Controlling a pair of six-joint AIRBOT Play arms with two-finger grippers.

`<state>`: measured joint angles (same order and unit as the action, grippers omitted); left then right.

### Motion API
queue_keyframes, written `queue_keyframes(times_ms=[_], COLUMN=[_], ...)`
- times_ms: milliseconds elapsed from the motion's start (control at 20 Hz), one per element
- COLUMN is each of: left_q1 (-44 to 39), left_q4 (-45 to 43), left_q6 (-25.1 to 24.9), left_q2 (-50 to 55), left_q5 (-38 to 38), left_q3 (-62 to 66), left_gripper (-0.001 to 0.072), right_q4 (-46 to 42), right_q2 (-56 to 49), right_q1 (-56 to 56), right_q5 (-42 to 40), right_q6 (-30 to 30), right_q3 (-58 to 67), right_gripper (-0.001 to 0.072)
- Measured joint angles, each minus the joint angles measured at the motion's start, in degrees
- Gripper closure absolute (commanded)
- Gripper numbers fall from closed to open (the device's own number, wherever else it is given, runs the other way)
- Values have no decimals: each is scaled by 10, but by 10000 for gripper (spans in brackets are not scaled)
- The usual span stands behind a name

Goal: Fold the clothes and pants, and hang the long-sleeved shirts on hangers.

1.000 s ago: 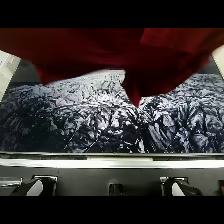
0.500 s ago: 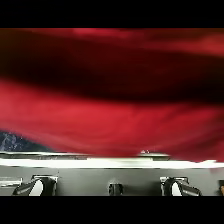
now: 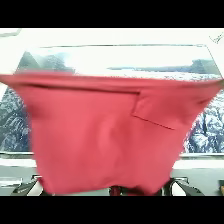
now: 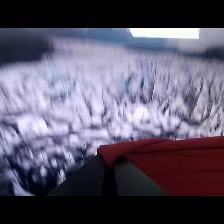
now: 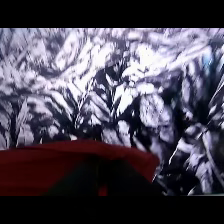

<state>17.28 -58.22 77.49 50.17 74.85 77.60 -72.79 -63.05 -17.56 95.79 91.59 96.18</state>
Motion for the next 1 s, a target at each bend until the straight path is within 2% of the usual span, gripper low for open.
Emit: queue_keyframes(times_ms=[200,450,800,1000], left_q1=[-31,-47,-62,-75], left_q4=[-2,21,32,32], left_q6=[-6,-9,-7,-2], left_q2=[146,331,465,504], left_q5=[-81,-153,-217,-236], left_q3=[-110,-77,55,90], left_gripper=[691,691,690,689], right_q4=[10,41,83,92], right_q2=[-148,-302,-366,-388], right_q1=[59,104,114,115], right_q5=[-87,-296,-526,-566], right_q6=[2,44,55,53], right_q3=[-112,-103,-95,-95], right_gripper=[674,673,673,672])
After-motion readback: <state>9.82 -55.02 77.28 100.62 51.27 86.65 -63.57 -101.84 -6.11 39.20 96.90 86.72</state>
